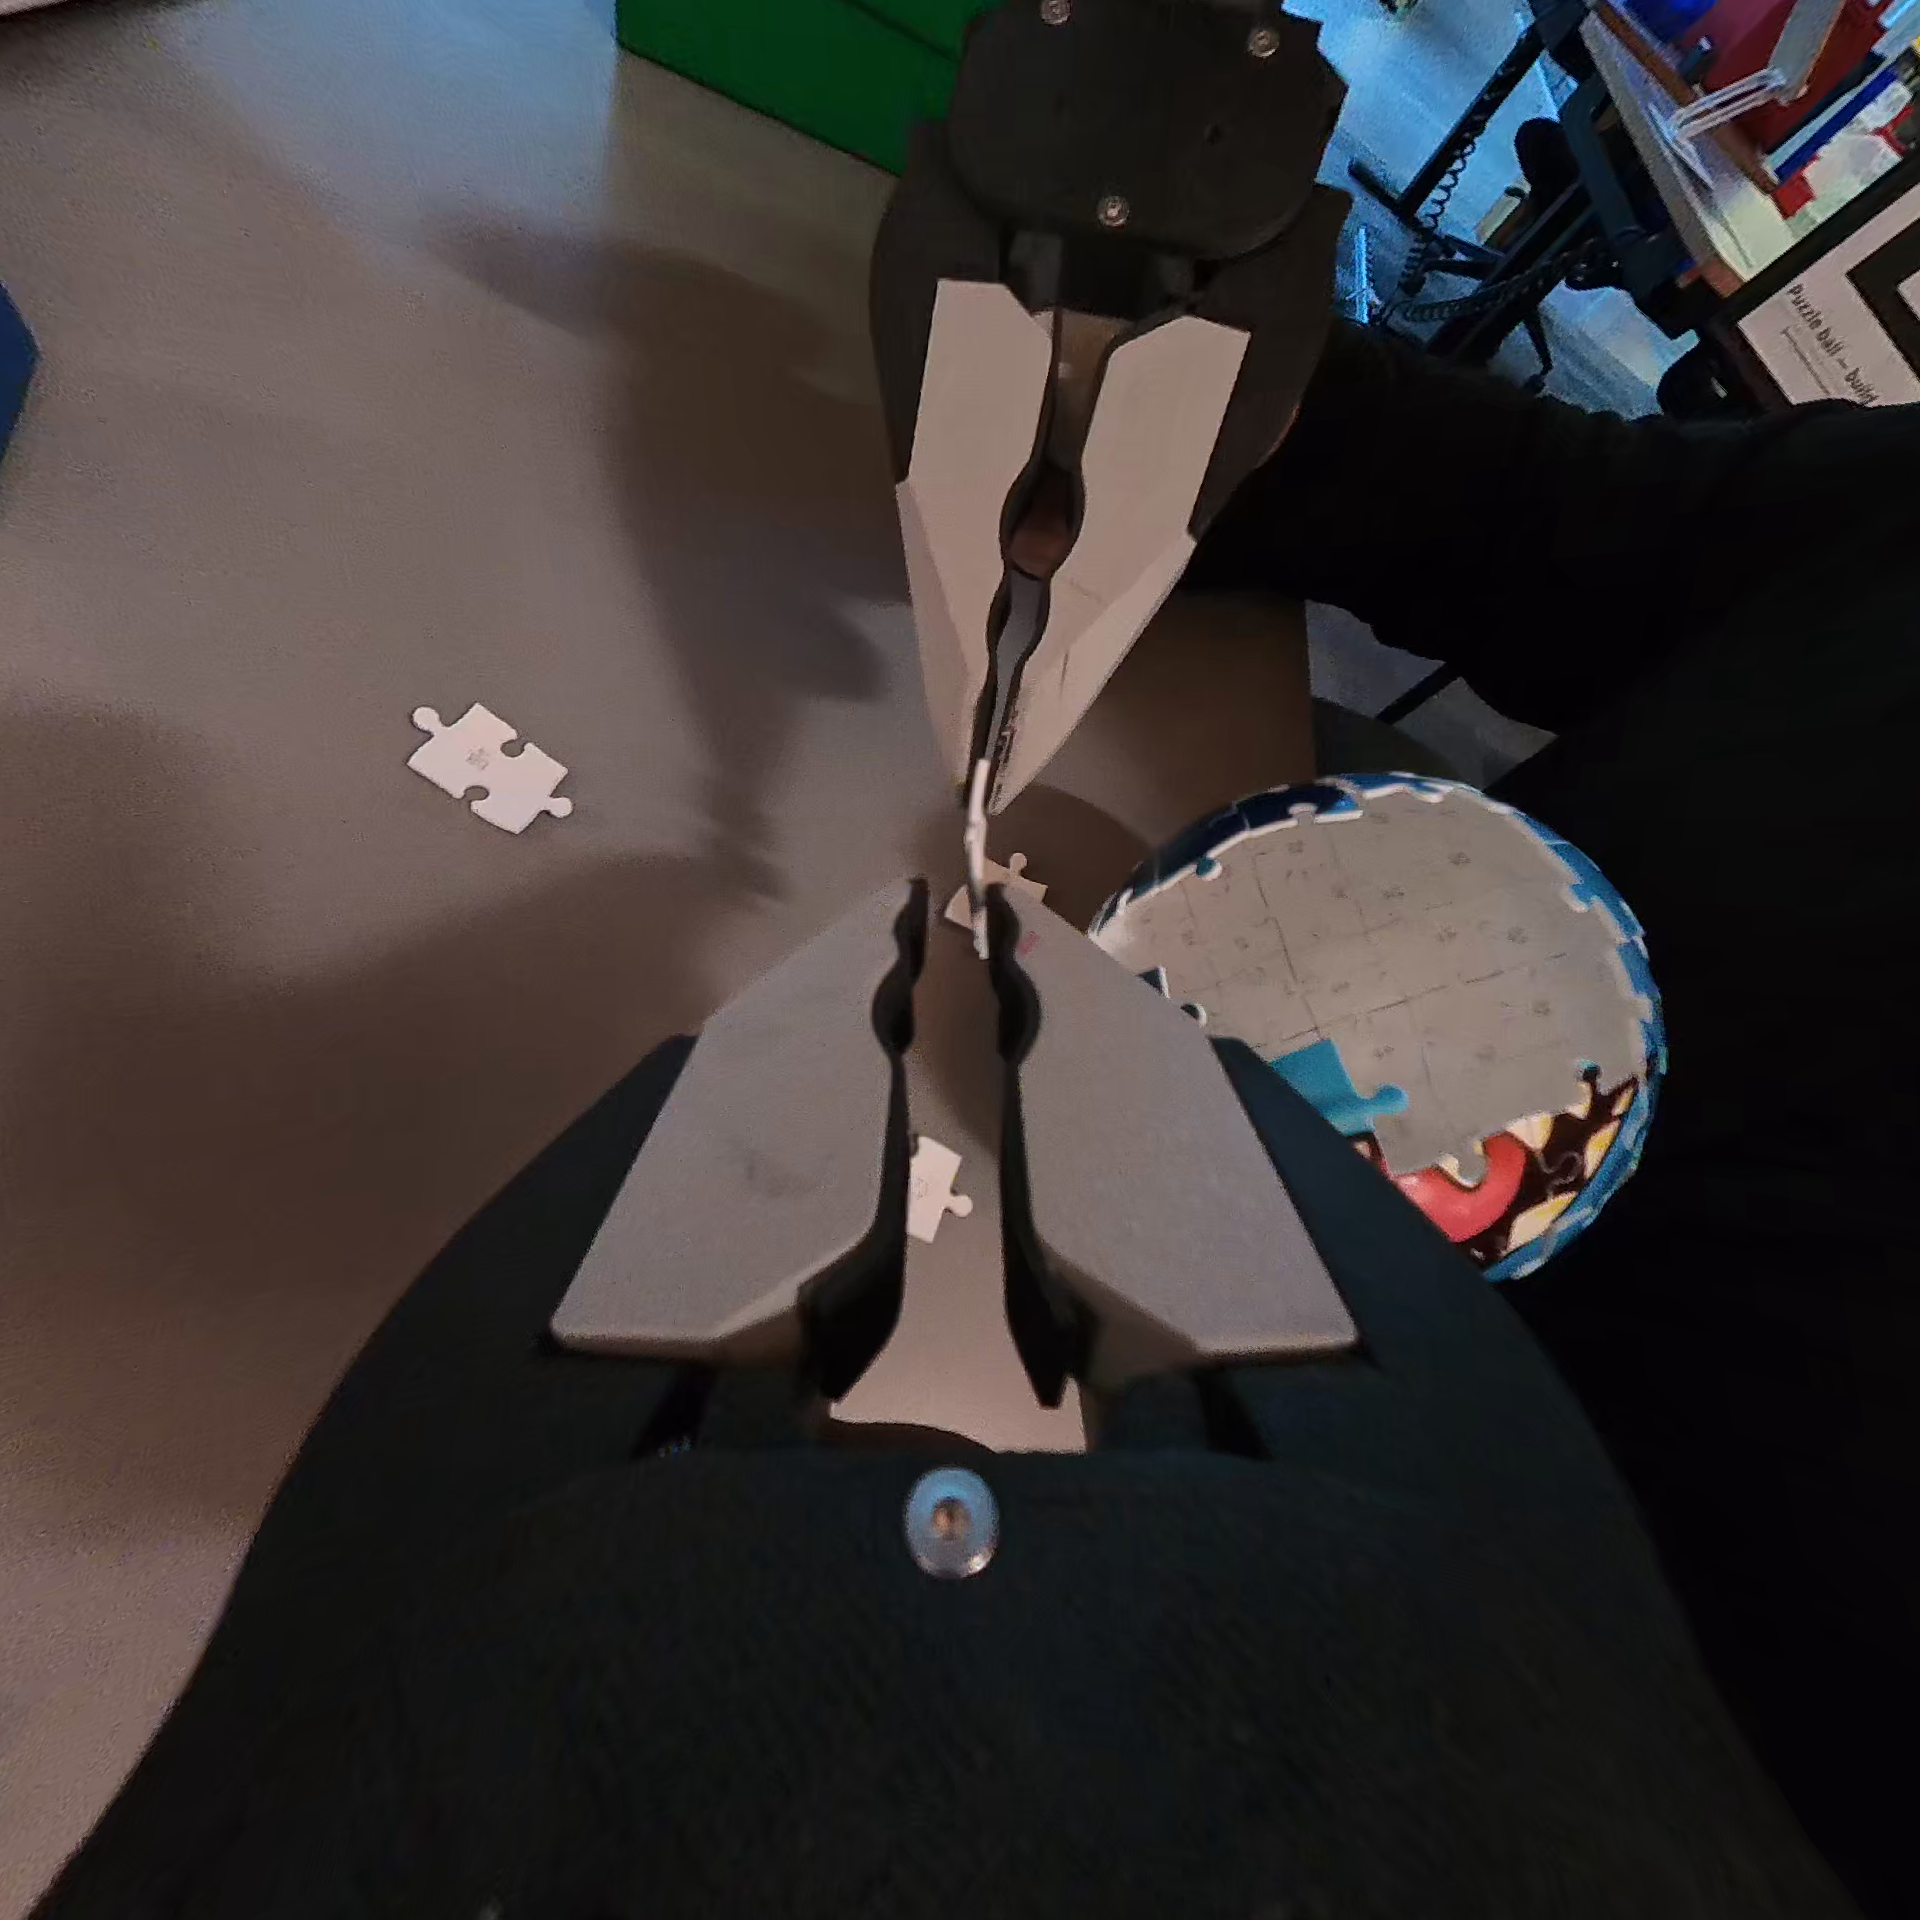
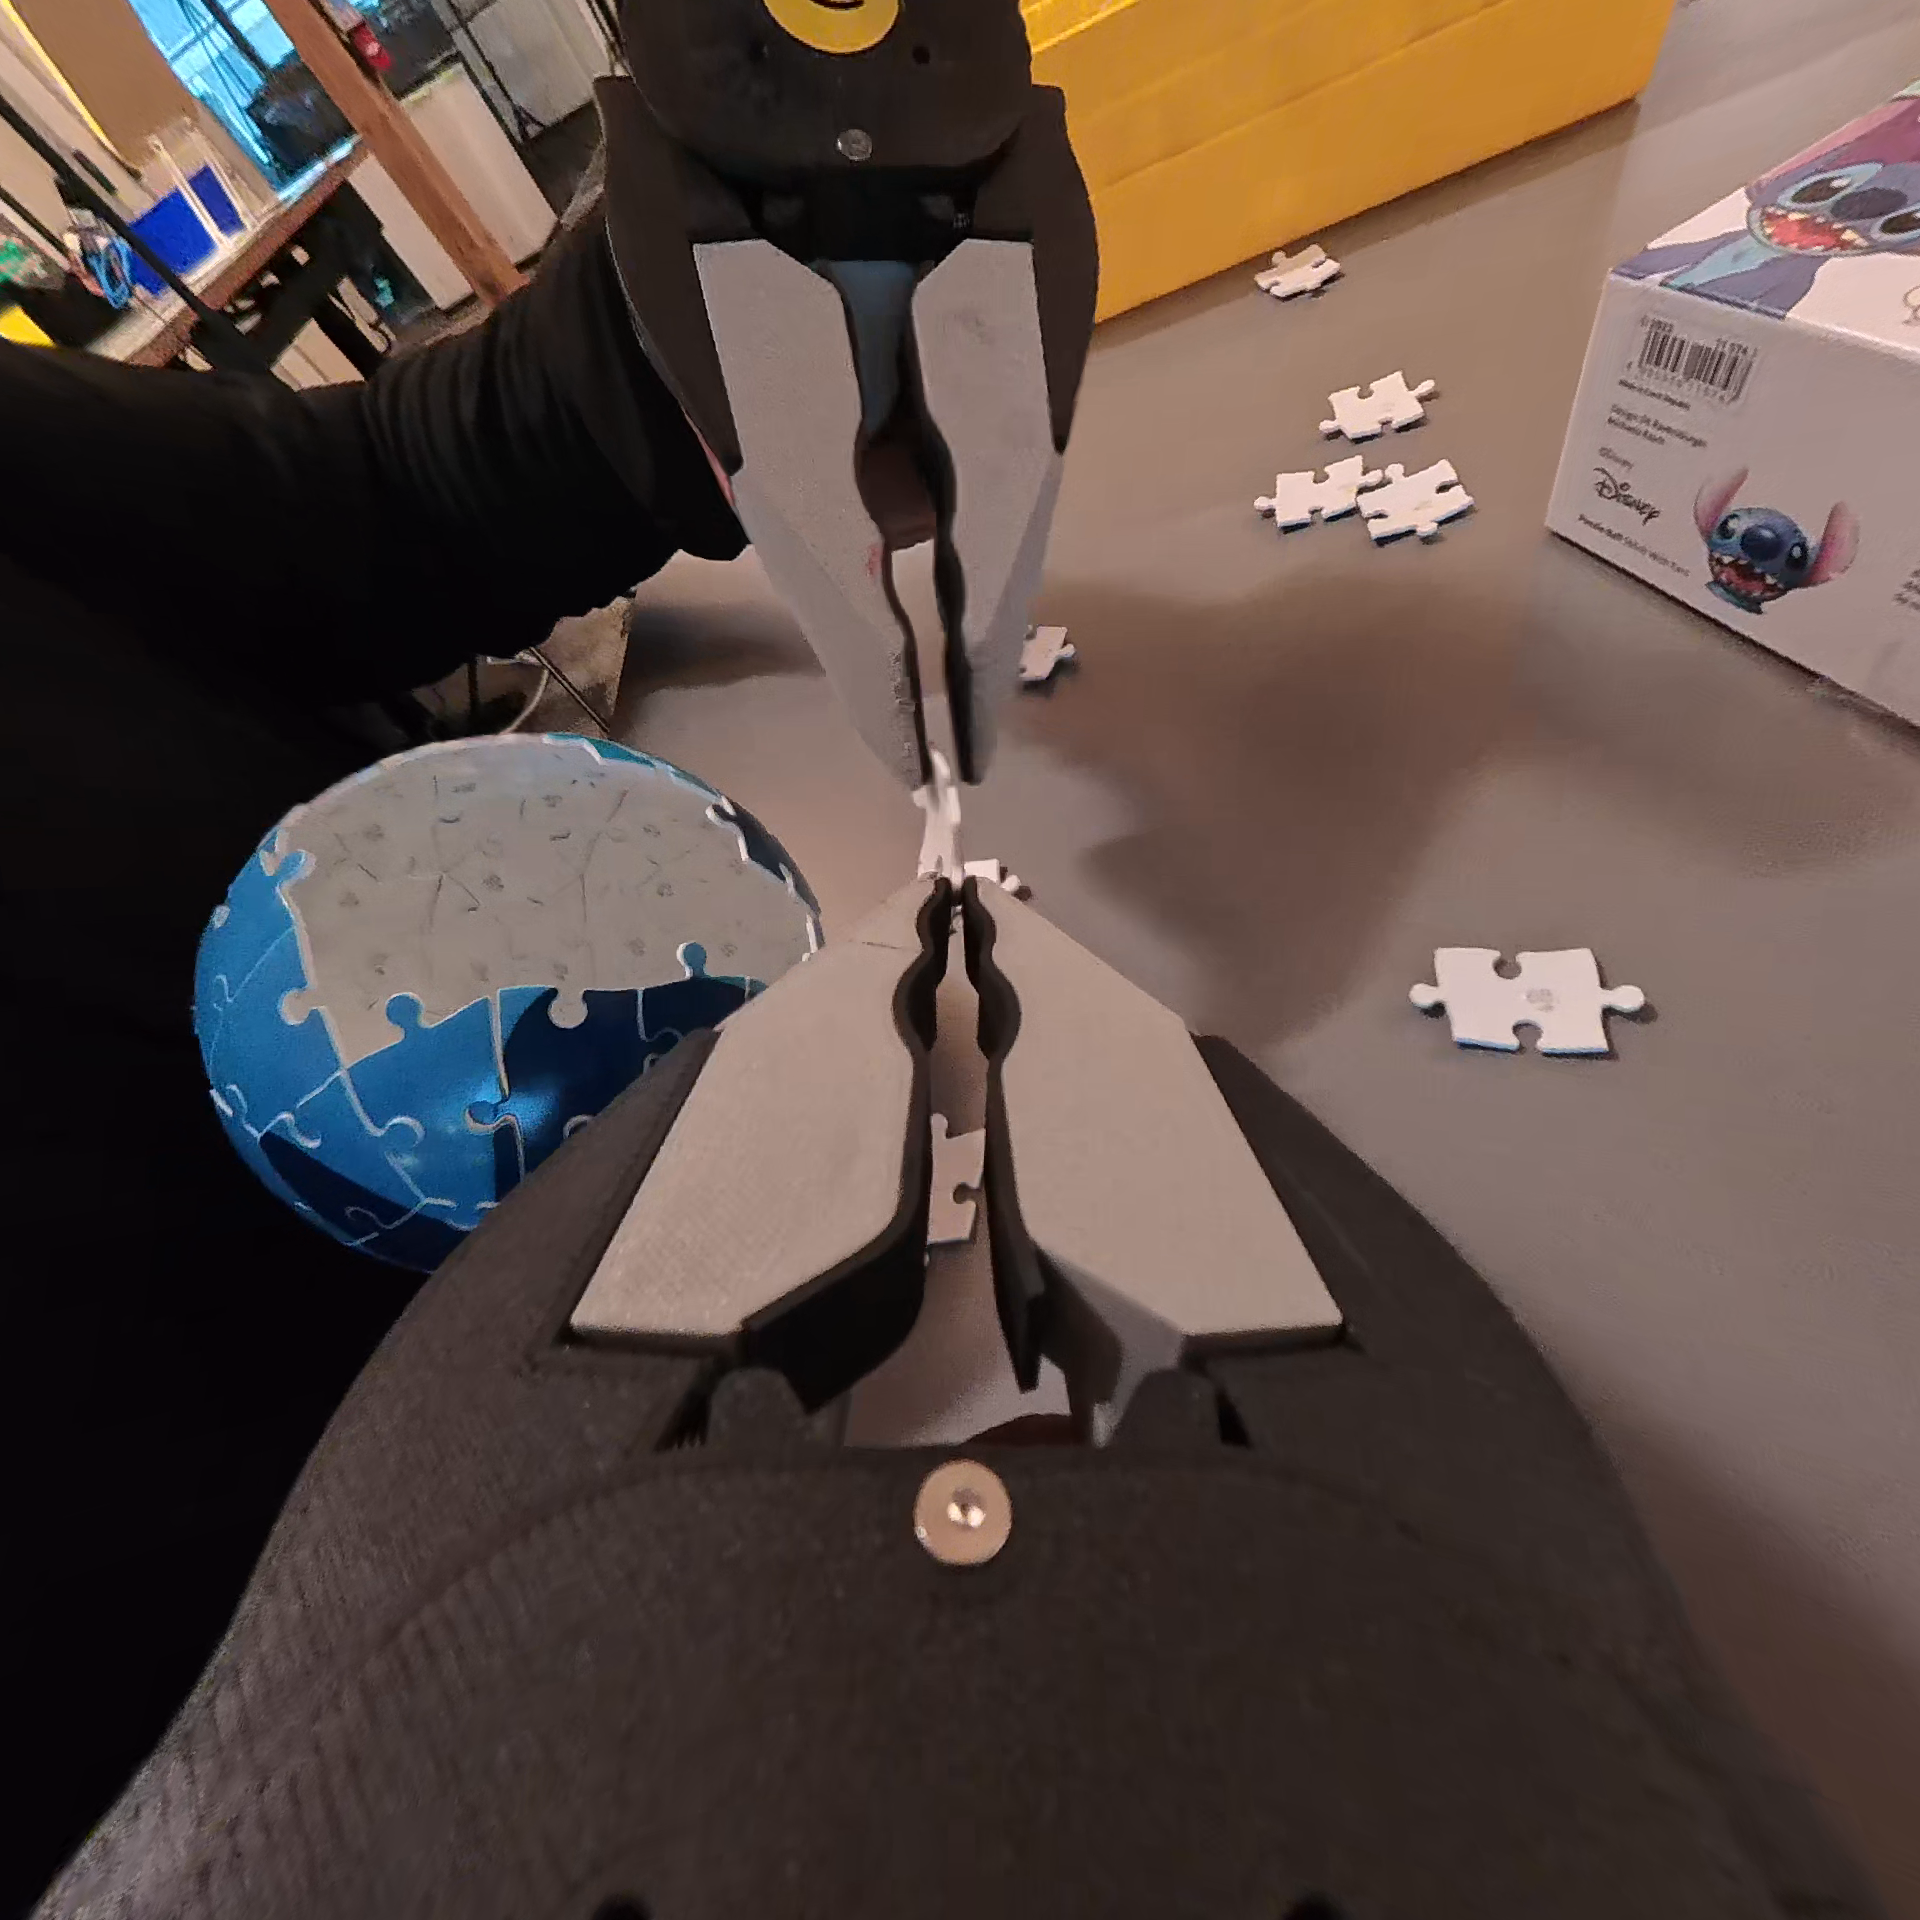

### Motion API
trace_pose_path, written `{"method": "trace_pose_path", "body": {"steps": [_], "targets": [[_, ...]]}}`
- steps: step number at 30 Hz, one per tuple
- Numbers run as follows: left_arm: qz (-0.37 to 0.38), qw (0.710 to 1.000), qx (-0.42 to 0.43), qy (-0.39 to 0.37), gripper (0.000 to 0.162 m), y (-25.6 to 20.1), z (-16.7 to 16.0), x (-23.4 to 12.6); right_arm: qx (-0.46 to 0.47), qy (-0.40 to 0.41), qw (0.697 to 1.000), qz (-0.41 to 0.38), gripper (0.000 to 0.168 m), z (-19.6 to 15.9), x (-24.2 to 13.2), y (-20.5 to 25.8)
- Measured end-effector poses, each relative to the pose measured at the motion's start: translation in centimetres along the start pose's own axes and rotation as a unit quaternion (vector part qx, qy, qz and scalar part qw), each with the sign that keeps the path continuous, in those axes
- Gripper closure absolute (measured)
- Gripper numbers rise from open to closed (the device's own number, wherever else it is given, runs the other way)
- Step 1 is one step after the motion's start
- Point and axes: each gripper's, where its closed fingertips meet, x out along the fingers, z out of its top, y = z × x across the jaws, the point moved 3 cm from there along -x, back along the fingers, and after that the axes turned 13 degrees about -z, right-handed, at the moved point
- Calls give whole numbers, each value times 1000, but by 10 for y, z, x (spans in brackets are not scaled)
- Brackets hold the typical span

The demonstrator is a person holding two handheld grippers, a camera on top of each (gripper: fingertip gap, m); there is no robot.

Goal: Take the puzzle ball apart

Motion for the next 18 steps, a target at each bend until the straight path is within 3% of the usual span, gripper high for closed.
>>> {"method": "trace_pose_path", "body": {"steps": [1, 13, 18], "targets": [[-4, 1000, 1, 1, 162, -1, 0, 1, 3, -2, 1000, 1, 168, 0, -1, 0], [-13, 999, -34, -7, 162, 4, -1, 4, 9, 17, 1000, 13, 168, -9, -2, -3], [-10, 999, -42, -11, 162, 6, 0, 1, 19, 6, 1000, 13, 160, -4, -7, -8]]}}
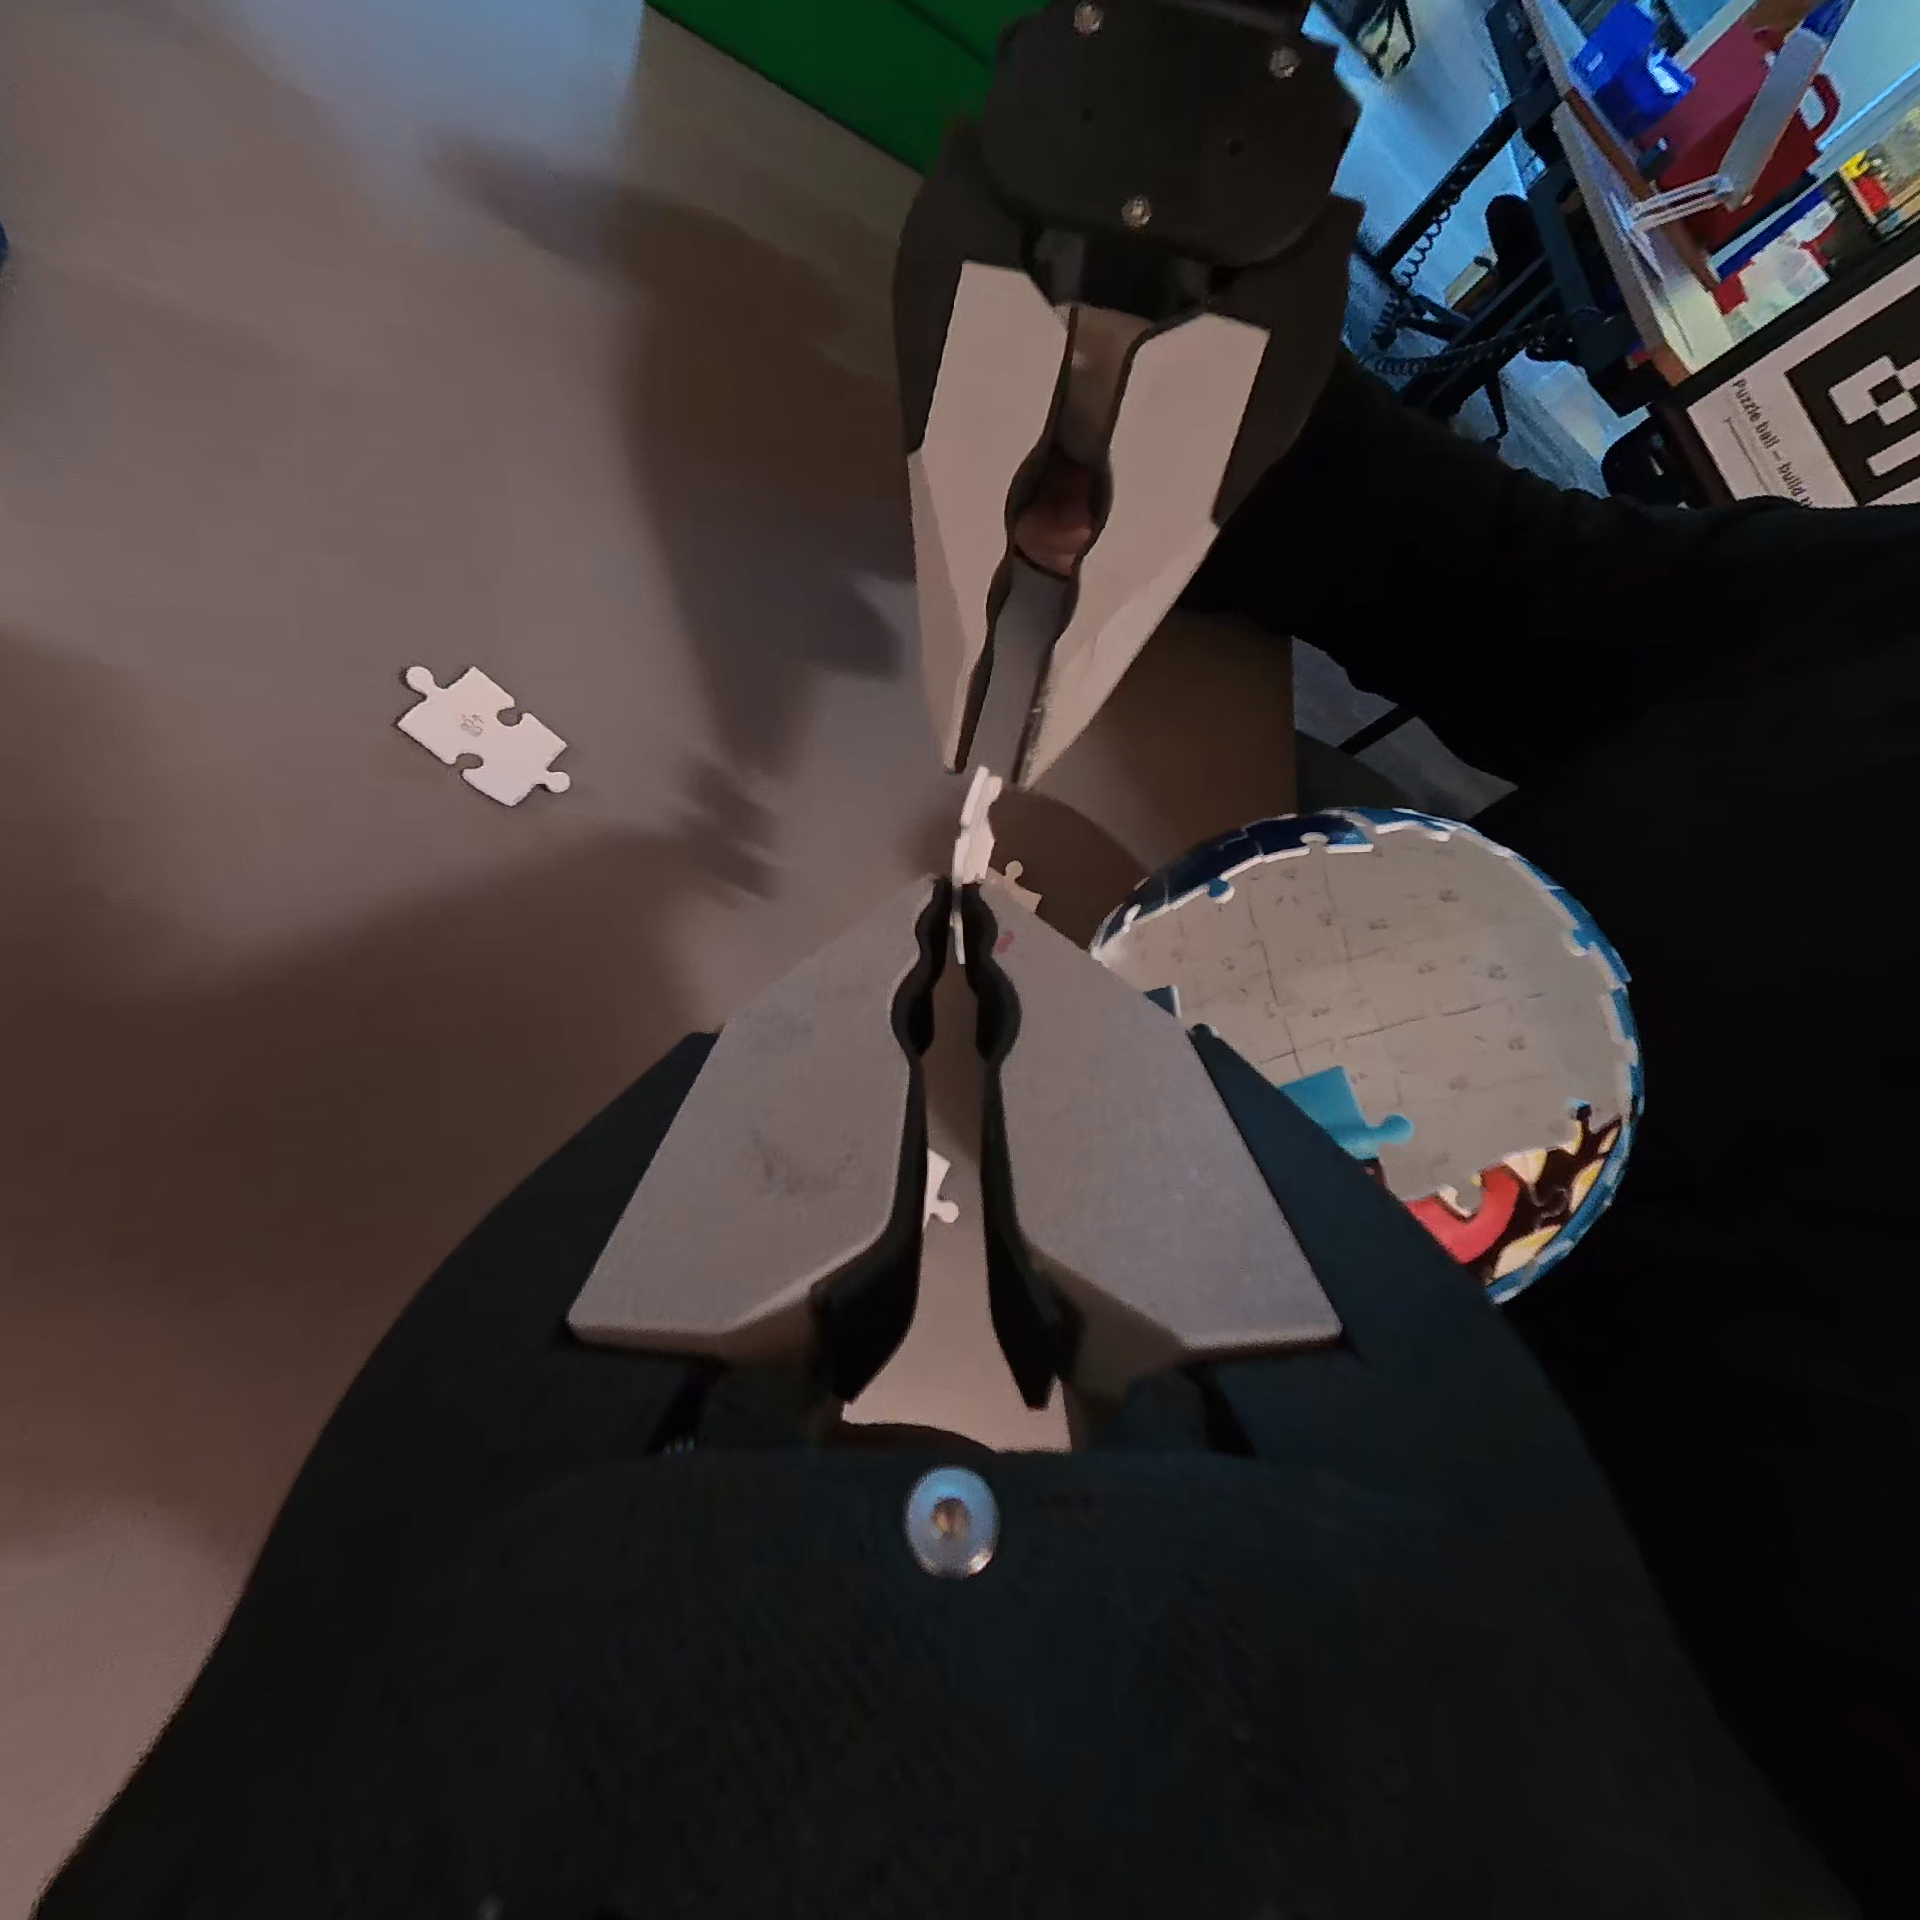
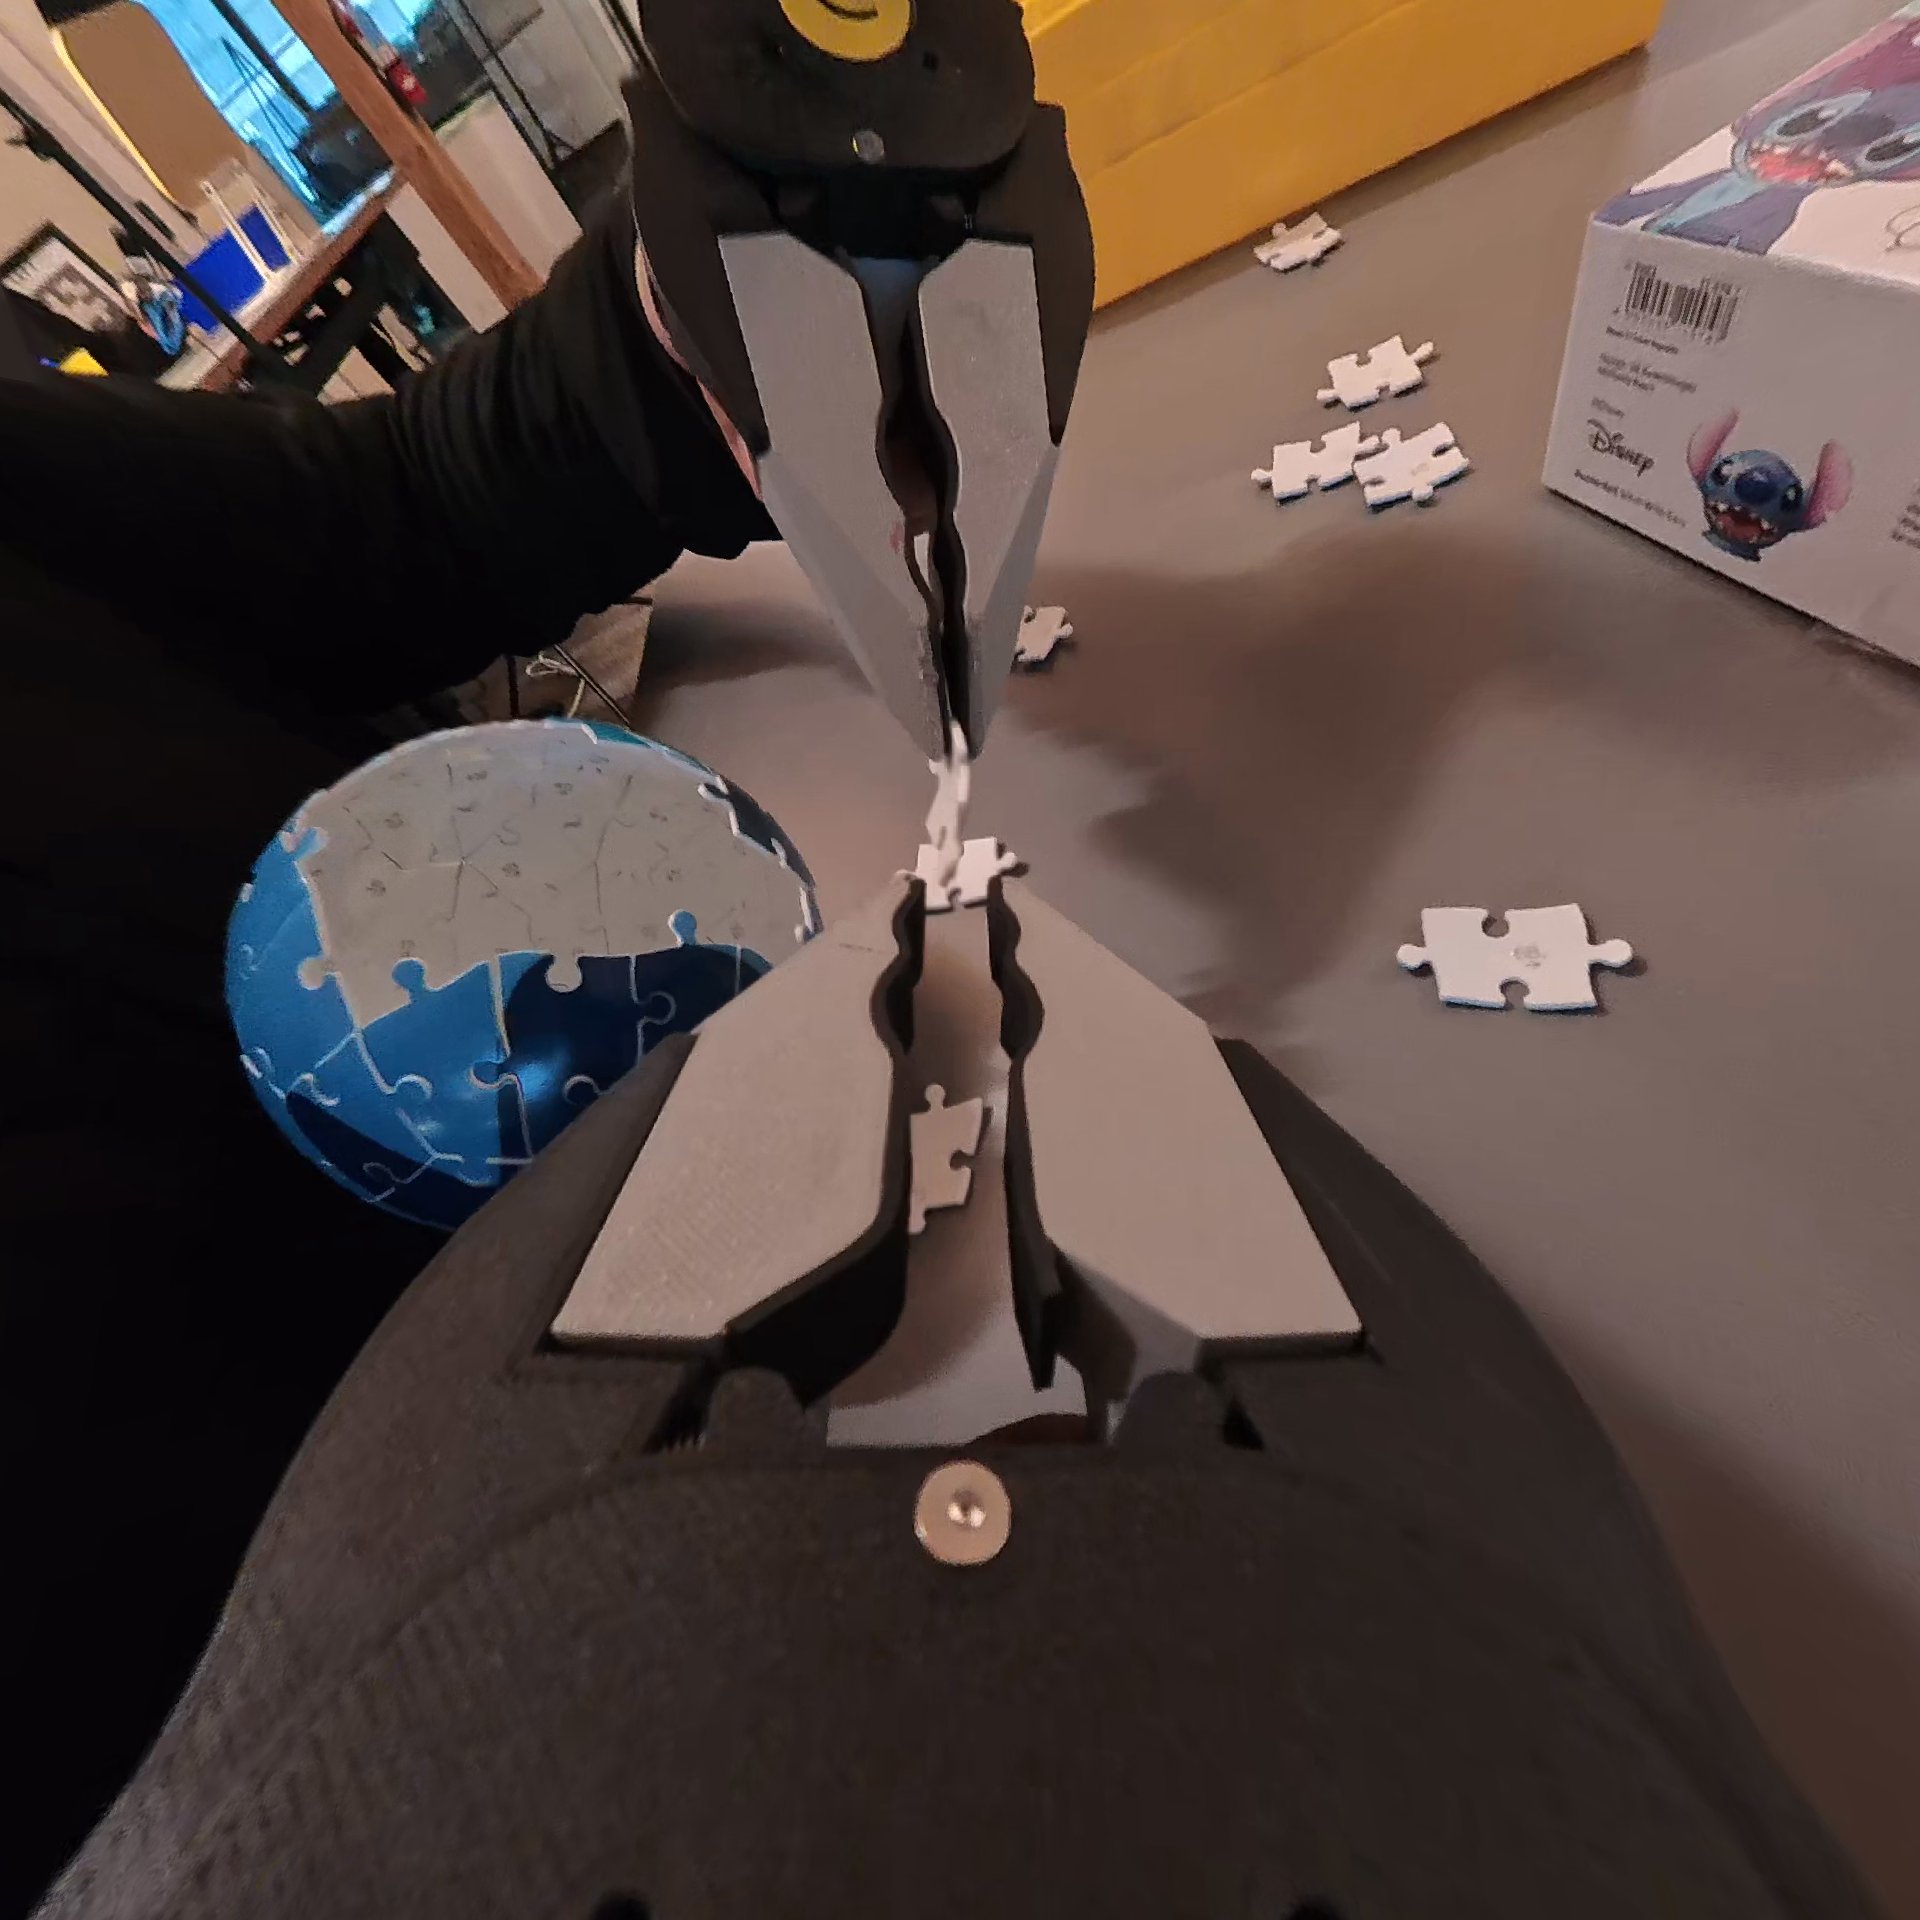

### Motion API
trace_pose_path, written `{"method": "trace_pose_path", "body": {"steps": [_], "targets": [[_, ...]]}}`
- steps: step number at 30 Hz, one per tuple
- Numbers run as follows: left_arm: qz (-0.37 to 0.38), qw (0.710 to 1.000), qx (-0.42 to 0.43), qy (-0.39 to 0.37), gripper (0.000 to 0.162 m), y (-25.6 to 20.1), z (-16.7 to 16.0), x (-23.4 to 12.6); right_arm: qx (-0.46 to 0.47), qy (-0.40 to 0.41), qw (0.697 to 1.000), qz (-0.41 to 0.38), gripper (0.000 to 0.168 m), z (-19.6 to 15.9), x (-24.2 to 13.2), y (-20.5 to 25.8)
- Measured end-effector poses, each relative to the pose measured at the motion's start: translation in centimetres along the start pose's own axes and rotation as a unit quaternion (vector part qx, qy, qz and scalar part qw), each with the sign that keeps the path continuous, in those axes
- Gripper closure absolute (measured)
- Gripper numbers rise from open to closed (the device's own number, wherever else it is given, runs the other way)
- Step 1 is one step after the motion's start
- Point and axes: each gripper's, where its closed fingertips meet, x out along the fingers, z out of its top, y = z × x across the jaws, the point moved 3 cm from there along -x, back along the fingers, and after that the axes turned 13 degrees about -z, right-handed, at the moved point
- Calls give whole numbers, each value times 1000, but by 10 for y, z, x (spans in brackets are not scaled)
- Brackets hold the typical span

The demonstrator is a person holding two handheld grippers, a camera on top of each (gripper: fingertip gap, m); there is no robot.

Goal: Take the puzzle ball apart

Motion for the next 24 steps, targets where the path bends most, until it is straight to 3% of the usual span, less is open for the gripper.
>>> {"method": "trace_pose_path", "body": {"steps": [7, 11, 24], "targets": [[23, 999, 26, 34, 162, -5, -4, 6, -32, 21, 999, -14, 156, 7, 7, 5], [47, 996, 52, 63, 162, -9, -5, 7, -54, 27, 998, -17, 168, 7, 12, 11], [47, 991, 76, 103, 162, -15, -6, 14, -81, 60, 995, -10, 168, 1, 11, 18]]}}
